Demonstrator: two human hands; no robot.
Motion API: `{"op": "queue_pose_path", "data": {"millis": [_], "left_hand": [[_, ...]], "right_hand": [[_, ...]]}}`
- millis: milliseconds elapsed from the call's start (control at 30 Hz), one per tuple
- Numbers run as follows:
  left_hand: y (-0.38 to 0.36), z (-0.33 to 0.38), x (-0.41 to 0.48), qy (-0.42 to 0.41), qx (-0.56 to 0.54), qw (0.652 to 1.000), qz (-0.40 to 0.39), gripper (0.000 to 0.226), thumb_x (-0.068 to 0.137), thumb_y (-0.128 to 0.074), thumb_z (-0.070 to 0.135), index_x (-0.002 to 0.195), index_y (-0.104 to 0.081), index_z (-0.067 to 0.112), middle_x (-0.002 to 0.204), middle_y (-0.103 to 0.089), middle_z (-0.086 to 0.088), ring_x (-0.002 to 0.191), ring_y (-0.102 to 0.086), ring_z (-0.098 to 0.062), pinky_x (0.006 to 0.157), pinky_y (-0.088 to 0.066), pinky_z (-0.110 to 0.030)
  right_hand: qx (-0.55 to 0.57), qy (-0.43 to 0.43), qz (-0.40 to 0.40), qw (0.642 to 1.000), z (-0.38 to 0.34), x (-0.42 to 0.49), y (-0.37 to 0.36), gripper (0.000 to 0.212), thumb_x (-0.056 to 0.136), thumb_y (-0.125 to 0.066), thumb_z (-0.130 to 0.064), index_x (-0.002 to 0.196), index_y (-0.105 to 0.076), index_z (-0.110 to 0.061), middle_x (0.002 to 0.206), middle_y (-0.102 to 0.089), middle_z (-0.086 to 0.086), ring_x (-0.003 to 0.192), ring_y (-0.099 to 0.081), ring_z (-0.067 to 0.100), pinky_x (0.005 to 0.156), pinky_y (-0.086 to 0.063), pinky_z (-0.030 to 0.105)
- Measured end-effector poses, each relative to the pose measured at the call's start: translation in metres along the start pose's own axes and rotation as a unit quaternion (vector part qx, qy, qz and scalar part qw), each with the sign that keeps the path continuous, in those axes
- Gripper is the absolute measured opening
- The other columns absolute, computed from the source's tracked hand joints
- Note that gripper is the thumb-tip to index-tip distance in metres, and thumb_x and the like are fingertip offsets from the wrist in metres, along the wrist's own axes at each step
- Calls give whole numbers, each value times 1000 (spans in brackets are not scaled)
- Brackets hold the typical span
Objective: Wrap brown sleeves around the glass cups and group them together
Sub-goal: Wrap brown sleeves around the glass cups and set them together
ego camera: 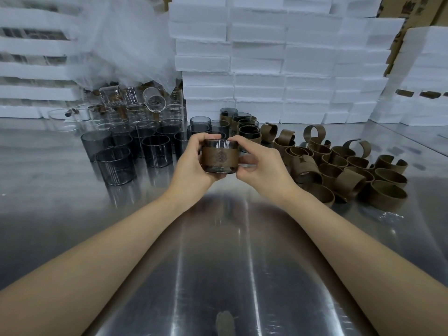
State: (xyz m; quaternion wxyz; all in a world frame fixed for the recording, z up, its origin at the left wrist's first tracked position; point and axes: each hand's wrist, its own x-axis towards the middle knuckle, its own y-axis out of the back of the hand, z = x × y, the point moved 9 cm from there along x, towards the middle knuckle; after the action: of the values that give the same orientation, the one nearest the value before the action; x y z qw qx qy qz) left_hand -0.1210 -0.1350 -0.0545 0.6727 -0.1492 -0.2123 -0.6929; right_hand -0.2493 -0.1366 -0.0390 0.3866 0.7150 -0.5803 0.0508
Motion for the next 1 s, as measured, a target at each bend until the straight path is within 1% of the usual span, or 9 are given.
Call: {"op": "queue_pose_path", "data": {"millis": [100,267,433,500,600,667,767,867,1000], "left_hand": [[2,-3,1,2,10,1000,6,70,66,-77,-19,110,-51,30,115,-58,4,86,-62,7,66,-51,-13],[5,-6,2,1,26,1000,13,74,64,-79,-17,107,-51,36,117,-59,7,91,-64,4,72,-53,-17],[6,-7,3,6,27,999,22,72,63,-81,-16,106,-50,34,115,-59,6,91,-65,2,71,-52,-15],[7,-9,3,11,37,999,19,70,64,-82,-13,110,-50,29,115,-58,6,96,-64,-2,75,-53,-15],[5,-16,5,24,82,996,4,75,65,-79,-15,125,-47,17,124,-55,-1,108,-60,-12,89,-54,-24],[2,-20,6,35,111,993,-12,79,67,-73,-19,135,-45,12,134,-47,-3,115,-56,-17,98,-50,-29],[-3,-29,7,65,120,990,-43,80,76,-66,-21,146,-38,8,135,-38,2,118,-49,-11,89,-48,-14],[-6,-35,6,82,108,989,-60,67,81,-58,-23,141,-44,5,132,-46,-2,114,-54,-12,77,-48,-6],[-12,-35,4,70,144,983,-86,41,85,-60,-15,118,-62,9,124,-57,-8,95,-65,-10,82,-52,-13]], "right_hand": [[-2,-13,13,1000,6,1,1,62,78,-54,16,132,-54,-14,116,-64,0,99,-68,11,81,-54,23],[47,-37,26,998,13,0,1,66,78,-57,18,131,-51,-20,124,-58,-3,92,-64,-11,83,-55,27],[113,-47,-2,993,14,-2,-7,73,77,-59,15,134,-46,-28,134,-51,-3,103,-64,1,74,-56,23],[132,-42,-31,990,13,-4,-14,72,79,-70,5,135,-43,-31,134,-49,-8,110,-62,7,81,-55,22],[95,-44,-25,994,18,-4,-18,62,77,-78,-8,126,-46,-28,121,-55,-14,107,-63,11,86,-56,26],[47,-55,-8,997,23,-3,-18,58,73,-80,-11,117,-47,-27,116,-56,-8,105,-62,14,87,-56,30],[-91,-48,21,994,26,-1,-14,53,69,-81,-17,110,-47,-24,114,-50,-7,100,-54,11,87,-52,37],[-199,-48,57,977,27,-1,-3,47,70,-79,-14,105,-49,-17,116,-44,-4,94,-52,16,76,-50,42],[-245,-103,81,961,39,-2,15,41,76,-72,-9,110,-49,-13,126,-40,2,102,-52,25,78,-50,42]]}}
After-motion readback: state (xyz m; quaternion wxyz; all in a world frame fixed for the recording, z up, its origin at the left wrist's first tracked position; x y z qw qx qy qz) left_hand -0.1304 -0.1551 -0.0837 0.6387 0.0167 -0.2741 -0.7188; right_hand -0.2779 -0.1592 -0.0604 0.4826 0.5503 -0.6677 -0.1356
